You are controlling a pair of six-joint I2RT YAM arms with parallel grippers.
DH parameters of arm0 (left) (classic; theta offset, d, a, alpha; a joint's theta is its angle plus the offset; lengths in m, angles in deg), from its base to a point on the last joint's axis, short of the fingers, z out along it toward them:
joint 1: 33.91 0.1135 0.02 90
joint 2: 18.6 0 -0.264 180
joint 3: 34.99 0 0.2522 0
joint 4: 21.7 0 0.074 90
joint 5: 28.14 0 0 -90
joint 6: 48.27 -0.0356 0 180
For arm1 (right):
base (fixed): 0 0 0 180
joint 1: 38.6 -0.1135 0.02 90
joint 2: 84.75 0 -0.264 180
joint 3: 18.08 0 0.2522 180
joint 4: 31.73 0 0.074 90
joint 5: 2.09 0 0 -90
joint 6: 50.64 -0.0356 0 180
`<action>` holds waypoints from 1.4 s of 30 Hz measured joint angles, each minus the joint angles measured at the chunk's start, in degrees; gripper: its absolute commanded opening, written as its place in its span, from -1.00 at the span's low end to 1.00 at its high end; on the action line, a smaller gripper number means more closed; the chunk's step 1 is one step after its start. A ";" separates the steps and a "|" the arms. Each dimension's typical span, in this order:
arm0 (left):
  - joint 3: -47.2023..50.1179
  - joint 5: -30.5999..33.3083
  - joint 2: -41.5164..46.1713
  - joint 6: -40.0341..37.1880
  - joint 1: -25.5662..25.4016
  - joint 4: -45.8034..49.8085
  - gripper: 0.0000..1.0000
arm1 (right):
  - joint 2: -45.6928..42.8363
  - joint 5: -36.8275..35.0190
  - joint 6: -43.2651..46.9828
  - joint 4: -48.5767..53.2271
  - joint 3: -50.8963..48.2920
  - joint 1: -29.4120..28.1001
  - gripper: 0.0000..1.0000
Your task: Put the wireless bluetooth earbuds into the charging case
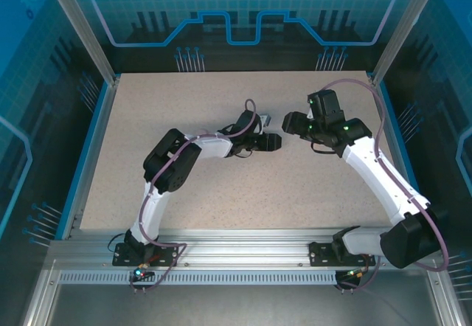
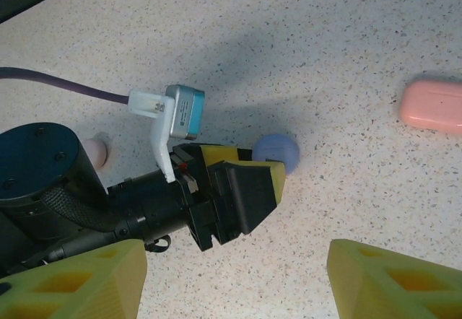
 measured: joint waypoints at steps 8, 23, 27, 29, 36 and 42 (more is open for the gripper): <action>6.99 2.82 15.52 -3.87 4.24 0.37 0.77 | 1.42 -0.20 -0.20 -0.04 3.04 -2.16 0.61; 20.85 10.29 39.56 -6.49 22.21 2.47 0.97 | 33.18 -3.34 0.00 4.98 29.99 -16.79 0.85; 22.34 11.39 41.46 -4.79 27.06 4.00 0.97 | 45.29 -4.26 0.57 8.61 43.54 -19.87 0.85; 22.80 12.07 41.68 -3.82 29.00 4.35 0.97 | 50.75 -4.37 1.07 10.49 49.62 -20.90 0.84; 26.82 14.38 43.28 0.66 33.00 6.12 0.97 | 69.26 -4.24 6.32 15.63 69.96 -22.77 0.79; 28.52 14.93 45.79 3.06 36.00 6.69 0.97 | 75.63 -5.03 11.91 14.97 72.98 -24.70 0.79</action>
